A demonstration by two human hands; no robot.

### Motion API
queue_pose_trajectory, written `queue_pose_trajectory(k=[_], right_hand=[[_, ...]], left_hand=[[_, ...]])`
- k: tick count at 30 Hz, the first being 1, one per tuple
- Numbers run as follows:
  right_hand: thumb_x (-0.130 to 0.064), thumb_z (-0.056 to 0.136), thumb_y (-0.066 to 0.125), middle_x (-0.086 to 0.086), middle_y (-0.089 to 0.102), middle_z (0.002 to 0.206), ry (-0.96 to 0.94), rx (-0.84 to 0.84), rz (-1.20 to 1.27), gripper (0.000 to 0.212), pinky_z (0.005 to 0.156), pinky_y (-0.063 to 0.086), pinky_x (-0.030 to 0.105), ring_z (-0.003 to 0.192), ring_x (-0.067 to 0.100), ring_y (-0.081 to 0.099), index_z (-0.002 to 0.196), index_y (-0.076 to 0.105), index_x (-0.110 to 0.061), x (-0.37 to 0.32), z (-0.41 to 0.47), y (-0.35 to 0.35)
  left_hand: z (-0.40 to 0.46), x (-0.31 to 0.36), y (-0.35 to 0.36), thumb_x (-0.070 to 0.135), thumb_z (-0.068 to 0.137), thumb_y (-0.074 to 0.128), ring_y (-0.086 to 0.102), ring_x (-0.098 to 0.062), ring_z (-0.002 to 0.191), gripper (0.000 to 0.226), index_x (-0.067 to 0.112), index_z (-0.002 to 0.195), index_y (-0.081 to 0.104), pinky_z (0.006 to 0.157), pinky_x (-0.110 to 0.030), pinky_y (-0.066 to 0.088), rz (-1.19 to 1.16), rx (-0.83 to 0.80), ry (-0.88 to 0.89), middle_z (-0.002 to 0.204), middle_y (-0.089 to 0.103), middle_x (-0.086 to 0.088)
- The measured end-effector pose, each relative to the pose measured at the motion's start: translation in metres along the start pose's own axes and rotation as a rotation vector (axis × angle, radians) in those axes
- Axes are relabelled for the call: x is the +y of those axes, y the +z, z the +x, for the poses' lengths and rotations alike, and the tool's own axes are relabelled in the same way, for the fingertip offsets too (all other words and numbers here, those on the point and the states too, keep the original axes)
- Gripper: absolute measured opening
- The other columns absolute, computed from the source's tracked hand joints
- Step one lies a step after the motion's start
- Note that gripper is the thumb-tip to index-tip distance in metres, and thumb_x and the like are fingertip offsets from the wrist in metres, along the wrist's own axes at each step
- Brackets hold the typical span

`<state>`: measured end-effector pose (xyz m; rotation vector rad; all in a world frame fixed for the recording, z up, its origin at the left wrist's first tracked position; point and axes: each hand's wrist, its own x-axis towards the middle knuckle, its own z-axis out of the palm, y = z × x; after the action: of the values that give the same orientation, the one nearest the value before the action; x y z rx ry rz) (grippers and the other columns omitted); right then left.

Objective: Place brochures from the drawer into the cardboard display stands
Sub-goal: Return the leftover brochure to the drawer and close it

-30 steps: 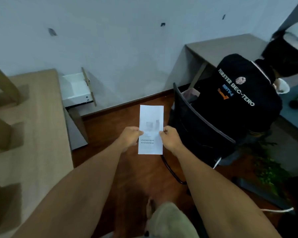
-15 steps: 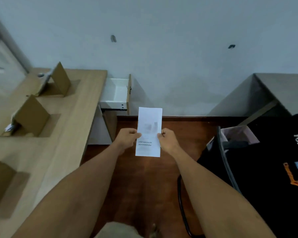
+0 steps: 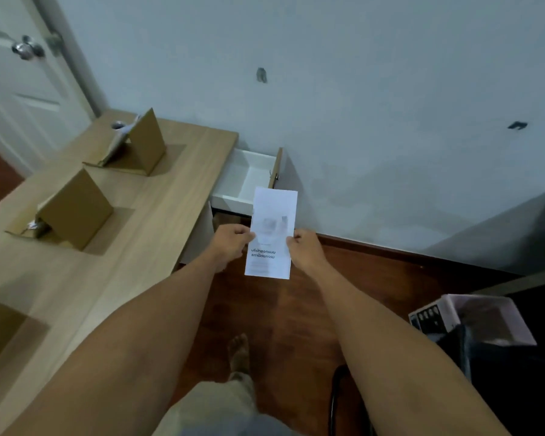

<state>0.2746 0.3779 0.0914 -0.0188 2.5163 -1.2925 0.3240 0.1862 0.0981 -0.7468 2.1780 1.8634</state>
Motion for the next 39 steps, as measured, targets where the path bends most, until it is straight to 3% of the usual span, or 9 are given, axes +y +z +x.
queue_pose_trajectory(k=[5, 11, 16, 19, 22, 28, 31, 35, 39], right_hand=[[-0.01, 0.095, 0.049, 0.003, 0.058, 0.073, -0.004, -0.024, -0.013, 0.017, 0.058, 0.038, 0.03, 0.065, 0.018, 0.049, 0.081, 0.056, -0.003, -0.049, 0.078, 0.01], [-0.005, 0.096, 0.052, 0.0, 0.065, 0.083, -0.009, -0.023, 0.081, 0.017, 0.06, 0.044, 0.024, 0.069, 0.014, 0.058, 0.091, 0.065, -0.014, -0.098, 0.159, 0.03], [-0.004, 0.096, 0.054, 0.009, 0.073, 0.1, 0.081, -0.029, 0.214, 0.017, 0.083, 0.057, 0.04, 0.093, 0.027, 0.07, 0.097, 0.07, -0.009, -0.115, 0.213, 0.047], [-0.005, 0.095, 0.055, 0.01, 0.074, 0.103, 0.115, -0.049, 0.233, 0.016, 0.082, 0.058, 0.042, 0.094, 0.027, 0.07, 0.098, 0.07, -0.01, -0.119, 0.243, 0.054], [-0.008, 0.093, 0.056, 0.008, 0.075, 0.1, 0.127, -0.081, 0.219, 0.016, 0.087, 0.058, 0.047, 0.095, 0.029, 0.071, 0.093, 0.07, -0.015, -0.121, 0.27, 0.06], [-0.007, 0.092, 0.058, 0.01, 0.073, 0.099, 0.15, -0.121, 0.211, 0.012, 0.079, 0.057, 0.043, 0.091, 0.028, 0.069, 0.091, 0.067, -0.015, -0.121, 0.321, 0.065], [-0.006, 0.093, 0.058, 0.009, 0.072, 0.095, 0.156, -0.155, 0.211, 0.018, 0.072, 0.053, 0.037, 0.085, 0.026, 0.066, 0.083, 0.063, -0.021, -0.118, 0.345, 0.065], [-0.006, 0.094, 0.058, 0.008, 0.072, 0.101, 0.187, -0.196, 0.228, 0.015, 0.082, 0.057, 0.042, 0.093, 0.026, 0.07, 0.09, 0.063, -0.02, -0.107, 0.358, 0.067], [-0.004, 0.095, 0.056, 0.009, 0.072, 0.101, 0.219, -0.175, 0.233, 0.014, 0.08, 0.056, 0.037, 0.091, 0.026, 0.069, 0.1, 0.066, -0.012, -0.098, 0.369, 0.071]], left_hand=[[0.076, 0.038, -0.03, 0.013, 0.096, 0.064, 0.049, -0.015, 0.061, 0.015, 0.011, 0.082, 0.071, 0.059, -0.026, 0.04, -0.058, 0.008, -0.037, 0.077, 0.061, -0.007], [0.154, 0.071, -0.069, 0.012, 0.098, 0.061, 0.063, -0.015, 0.061, 0.015, 0.014, 0.084, 0.066, 0.05, -0.021, 0.044, -0.092, 0.01, -0.037, 0.09, 0.069, -0.01], [0.2, 0.085, -0.083, 0.007, 0.102, 0.056, 0.068, -0.012, 0.057, 0.017, 0.001, 0.113, 0.067, 0.046, -0.018, 0.051, -0.18, 0.026, -0.075, 0.096, 0.068, -0.014], [0.226, 0.085, -0.086, 0.008, 0.101, 0.058, 0.071, -0.022, 0.071, 0.019, 0.0, 0.114, 0.069, 0.062, -0.034, 0.063, -0.209, 0.052, -0.09, 0.101, 0.071, -0.019], [0.245, 0.088, -0.09, 0.01, 0.099, 0.061, 0.069, -0.032, 0.086, 0.022, -0.003, 0.113, 0.071, 0.088, -0.054, 0.058, -0.202, 0.094, -0.105, 0.11, 0.072, -0.028], [0.277, 0.103, -0.086, 0.01, 0.101, 0.059, 0.066, -0.018, 0.065, 0.017, 0.001, 0.11, 0.07, 0.053, -0.022, 0.053, -0.182, 0.144, -0.143, 0.093, 0.07, -0.014], [0.295, 0.101, -0.078, 0.012, 0.1, 0.061, 0.064, -0.026, 0.078, 0.02, 0.001, 0.113, 0.071, 0.062, -0.028, 0.051, -0.205, 0.181, -0.17, 0.095, 0.069, -0.015], [0.302, 0.101, -0.071, 0.009, 0.1, 0.06, 0.064, -0.028, 0.082, 0.011, 0.007, 0.102, 0.071, 0.073, -0.037, 0.053, -0.244, 0.206, -0.193, 0.095, 0.069, -0.017], [0.314, 0.092, -0.074, 0.014, 0.098, 0.062, 0.069, -0.027, 0.086, 0.026, 0.003, 0.119, 0.072, 0.074, -0.031, 0.051, -0.062, 0.27, -0.148, 0.102, 0.073, -0.014]])
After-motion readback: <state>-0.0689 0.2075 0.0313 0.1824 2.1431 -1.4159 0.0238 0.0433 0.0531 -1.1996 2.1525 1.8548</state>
